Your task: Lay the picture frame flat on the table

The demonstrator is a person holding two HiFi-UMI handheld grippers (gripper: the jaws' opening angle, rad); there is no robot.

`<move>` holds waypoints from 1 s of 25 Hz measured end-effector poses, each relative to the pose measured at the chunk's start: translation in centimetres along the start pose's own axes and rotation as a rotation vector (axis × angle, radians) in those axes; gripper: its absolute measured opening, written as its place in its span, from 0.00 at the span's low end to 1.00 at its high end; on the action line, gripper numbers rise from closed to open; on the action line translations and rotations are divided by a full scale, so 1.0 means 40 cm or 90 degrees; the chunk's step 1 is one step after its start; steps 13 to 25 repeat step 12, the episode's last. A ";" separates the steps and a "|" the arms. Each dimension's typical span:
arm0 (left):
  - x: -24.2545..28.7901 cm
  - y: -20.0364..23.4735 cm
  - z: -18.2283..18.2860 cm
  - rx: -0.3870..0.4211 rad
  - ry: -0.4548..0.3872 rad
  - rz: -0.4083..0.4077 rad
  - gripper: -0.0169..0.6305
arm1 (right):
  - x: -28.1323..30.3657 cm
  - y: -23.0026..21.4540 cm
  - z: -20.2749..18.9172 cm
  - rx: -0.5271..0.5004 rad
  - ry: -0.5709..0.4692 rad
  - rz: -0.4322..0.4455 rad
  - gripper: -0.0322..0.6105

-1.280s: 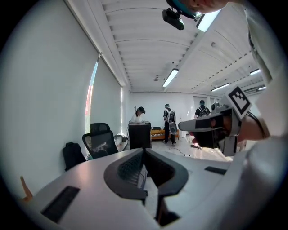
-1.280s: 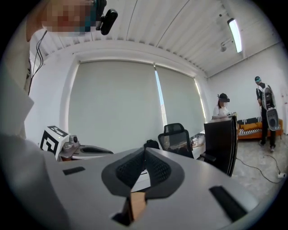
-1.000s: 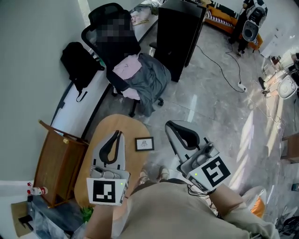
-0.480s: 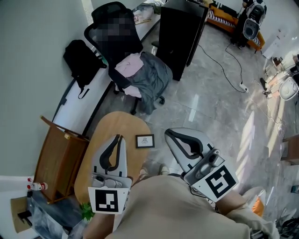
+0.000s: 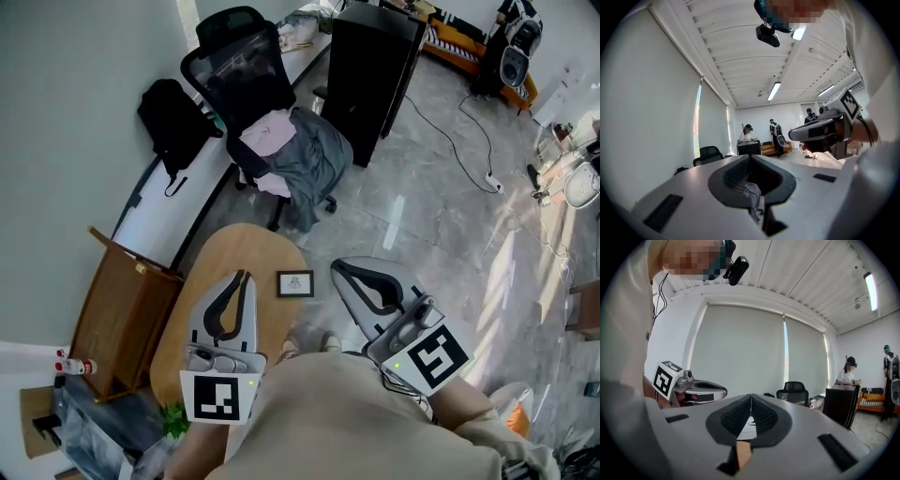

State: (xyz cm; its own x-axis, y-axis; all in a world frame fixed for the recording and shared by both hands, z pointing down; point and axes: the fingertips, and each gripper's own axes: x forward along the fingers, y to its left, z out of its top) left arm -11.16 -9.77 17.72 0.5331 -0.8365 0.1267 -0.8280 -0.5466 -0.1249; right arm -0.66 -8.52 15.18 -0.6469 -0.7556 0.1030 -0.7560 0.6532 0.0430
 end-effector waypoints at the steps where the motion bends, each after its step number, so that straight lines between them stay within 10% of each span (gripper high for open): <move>1: -0.002 -0.001 0.000 -0.001 0.002 0.000 0.05 | 0.001 0.004 0.000 -0.001 0.000 0.004 0.05; 25: -0.013 -0.011 -0.008 0.007 0.010 -0.018 0.05 | 0.011 0.022 -0.005 -0.014 0.006 0.008 0.05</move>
